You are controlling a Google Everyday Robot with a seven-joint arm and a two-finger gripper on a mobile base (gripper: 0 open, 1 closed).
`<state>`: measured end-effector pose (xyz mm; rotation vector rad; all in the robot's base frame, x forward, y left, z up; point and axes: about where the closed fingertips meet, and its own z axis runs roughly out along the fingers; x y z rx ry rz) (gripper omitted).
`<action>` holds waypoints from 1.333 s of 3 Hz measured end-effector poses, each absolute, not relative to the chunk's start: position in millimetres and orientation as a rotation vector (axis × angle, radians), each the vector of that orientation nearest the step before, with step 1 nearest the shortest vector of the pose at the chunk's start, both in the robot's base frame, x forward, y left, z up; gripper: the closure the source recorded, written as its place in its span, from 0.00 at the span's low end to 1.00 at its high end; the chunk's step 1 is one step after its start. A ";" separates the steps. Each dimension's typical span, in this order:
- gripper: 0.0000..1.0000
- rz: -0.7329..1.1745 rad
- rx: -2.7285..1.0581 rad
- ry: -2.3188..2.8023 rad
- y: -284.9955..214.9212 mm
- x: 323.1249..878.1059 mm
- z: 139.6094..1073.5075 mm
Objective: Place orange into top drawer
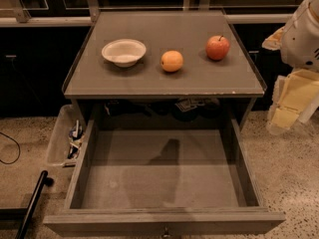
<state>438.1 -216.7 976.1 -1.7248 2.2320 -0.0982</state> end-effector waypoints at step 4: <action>0.00 -0.009 -1.715 2.031 -200.1 491.8 943.4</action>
Offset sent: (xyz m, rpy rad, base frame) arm 0.0084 -0.0040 -0.0024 0.0022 -0.0301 0.0390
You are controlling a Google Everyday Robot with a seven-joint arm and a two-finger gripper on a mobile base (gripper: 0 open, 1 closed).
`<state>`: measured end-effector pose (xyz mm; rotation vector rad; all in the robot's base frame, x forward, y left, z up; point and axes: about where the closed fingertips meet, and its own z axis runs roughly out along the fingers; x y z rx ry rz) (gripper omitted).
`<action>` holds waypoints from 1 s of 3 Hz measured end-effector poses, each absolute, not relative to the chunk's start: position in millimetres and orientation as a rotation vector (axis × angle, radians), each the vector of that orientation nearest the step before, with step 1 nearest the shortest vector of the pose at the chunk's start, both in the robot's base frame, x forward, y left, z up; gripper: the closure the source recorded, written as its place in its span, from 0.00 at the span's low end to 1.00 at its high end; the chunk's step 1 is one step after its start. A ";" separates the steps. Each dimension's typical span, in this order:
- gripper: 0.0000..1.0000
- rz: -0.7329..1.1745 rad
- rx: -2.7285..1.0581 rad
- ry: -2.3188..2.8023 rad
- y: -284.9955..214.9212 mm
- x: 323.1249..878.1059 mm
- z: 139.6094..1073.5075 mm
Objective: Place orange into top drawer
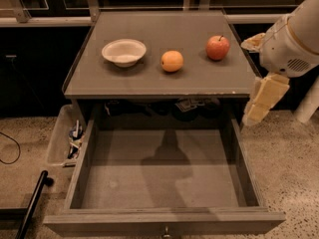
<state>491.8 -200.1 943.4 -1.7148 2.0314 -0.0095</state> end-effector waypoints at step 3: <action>0.00 0.143 -1.684 1.834 -186.8 540.8 920.2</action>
Offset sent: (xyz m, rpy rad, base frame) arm 0.0757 0.0215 -0.0242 0.2520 -0.0985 0.1613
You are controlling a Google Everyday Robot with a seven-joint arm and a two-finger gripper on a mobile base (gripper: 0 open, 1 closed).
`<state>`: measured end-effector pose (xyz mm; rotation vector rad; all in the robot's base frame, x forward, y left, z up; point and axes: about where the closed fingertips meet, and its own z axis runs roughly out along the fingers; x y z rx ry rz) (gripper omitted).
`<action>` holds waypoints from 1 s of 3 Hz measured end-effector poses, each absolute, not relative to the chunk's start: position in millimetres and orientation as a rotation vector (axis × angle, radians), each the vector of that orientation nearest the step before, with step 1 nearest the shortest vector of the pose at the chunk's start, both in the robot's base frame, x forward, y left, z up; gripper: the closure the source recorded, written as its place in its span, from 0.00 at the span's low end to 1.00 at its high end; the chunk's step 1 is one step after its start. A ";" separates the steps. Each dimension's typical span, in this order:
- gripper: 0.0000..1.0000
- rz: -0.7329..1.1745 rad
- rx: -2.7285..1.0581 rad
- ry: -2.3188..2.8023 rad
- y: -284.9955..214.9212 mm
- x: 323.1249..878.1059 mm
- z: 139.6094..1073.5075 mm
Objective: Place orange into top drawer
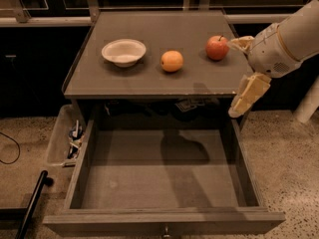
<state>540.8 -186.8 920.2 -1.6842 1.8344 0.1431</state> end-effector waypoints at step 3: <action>0.00 0.241 -1.614 1.739 -167.5 585.8 910.8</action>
Offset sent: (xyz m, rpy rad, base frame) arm 0.0507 0.0165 -0.0121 0.1226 -0.0752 0.0247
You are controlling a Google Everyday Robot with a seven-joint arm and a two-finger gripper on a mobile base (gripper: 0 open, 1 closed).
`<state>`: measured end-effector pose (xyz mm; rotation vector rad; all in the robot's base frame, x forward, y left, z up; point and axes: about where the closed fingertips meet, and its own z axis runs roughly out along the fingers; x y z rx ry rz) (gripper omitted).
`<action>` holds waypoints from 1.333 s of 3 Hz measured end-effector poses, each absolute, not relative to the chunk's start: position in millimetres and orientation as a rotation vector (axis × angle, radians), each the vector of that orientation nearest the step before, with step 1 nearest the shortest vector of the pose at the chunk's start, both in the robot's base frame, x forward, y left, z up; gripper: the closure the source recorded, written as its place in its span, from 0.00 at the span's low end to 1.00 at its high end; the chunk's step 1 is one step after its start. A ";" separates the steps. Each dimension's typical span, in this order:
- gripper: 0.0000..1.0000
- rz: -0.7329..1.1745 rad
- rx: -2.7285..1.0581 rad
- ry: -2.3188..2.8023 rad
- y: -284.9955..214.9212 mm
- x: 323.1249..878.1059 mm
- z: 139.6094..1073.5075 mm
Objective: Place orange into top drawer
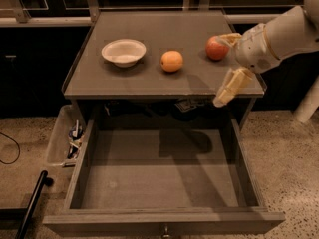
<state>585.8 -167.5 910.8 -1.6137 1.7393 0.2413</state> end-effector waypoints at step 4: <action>0.00 0.528 -1.550 1.650 -119.4 681.4 890.0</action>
Offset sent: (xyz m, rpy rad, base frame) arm 0.0941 0.0244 -0.0147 0.2249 0.0786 0.0658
